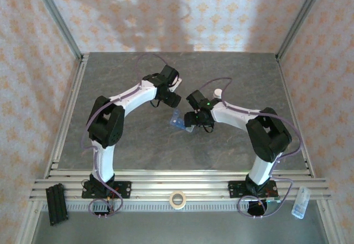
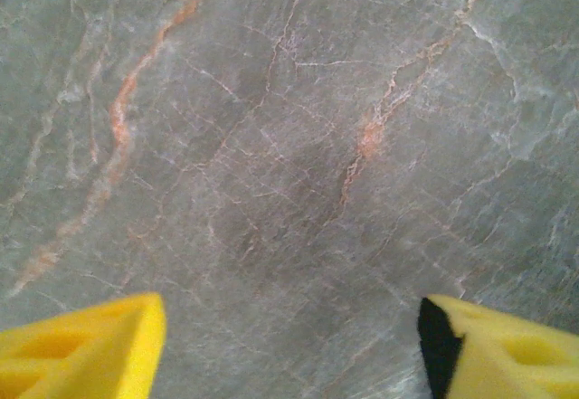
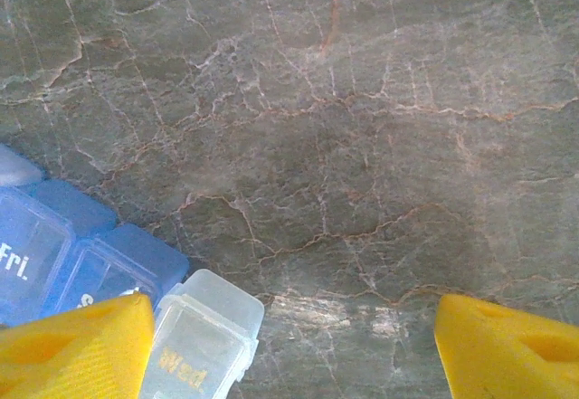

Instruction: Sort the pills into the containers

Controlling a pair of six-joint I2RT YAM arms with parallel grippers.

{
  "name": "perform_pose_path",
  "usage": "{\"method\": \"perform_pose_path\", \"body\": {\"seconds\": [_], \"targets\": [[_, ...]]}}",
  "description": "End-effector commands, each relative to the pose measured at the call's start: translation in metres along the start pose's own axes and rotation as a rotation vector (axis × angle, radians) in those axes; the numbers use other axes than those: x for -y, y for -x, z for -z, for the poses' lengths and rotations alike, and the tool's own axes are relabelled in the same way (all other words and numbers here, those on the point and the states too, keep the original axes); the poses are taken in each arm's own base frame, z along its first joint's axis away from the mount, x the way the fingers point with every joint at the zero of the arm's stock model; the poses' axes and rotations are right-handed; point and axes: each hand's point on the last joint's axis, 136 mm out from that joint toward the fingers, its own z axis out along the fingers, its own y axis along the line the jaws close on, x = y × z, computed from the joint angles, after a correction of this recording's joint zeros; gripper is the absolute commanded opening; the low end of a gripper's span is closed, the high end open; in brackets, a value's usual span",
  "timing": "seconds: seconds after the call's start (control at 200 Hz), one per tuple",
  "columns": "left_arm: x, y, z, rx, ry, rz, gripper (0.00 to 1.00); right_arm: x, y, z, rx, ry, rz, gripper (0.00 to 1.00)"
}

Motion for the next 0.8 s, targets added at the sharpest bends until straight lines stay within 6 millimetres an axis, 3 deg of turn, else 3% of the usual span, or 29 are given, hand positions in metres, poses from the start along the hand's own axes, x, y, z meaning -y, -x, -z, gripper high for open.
{"method": "perform_pose_path", "body": {"seconds": [0.0, 0.065, 0.3, 0.515, 0.796], "targets": [[-0.004, -0.004, -0.005, -0.038, -0.008, 0.009, 0.49, 0.003, -0.006, -0.008, -0.012, -0.017, -0.008, 0.81], [-0.004, -0.002, -0.006, -0.036, -0.009, 0.012, 0.37, 0.003, -0.008, -0.009, -0.016, -0.016, -0.010, 0.81], [0.003, 0.006, -0.010, -0.041, -0.052, 0.026, 0.15, 0.005, -0.011, -0.013, -0.026, -0.026, -0.010, 0.80], [0.013, 0.011, -0.016, -0.051, -0.106, 0.049, 0.11, 0.008, -0.014, -0.016, -0.030, -0.038, -0.016, 0.80], [0.026, 0.003, -0.024, -0.097, -0.154, 0.049, 0.11, 0.009, -0.014, -0.017, -0.029, -0.045, -0.021, 0.79]]}}
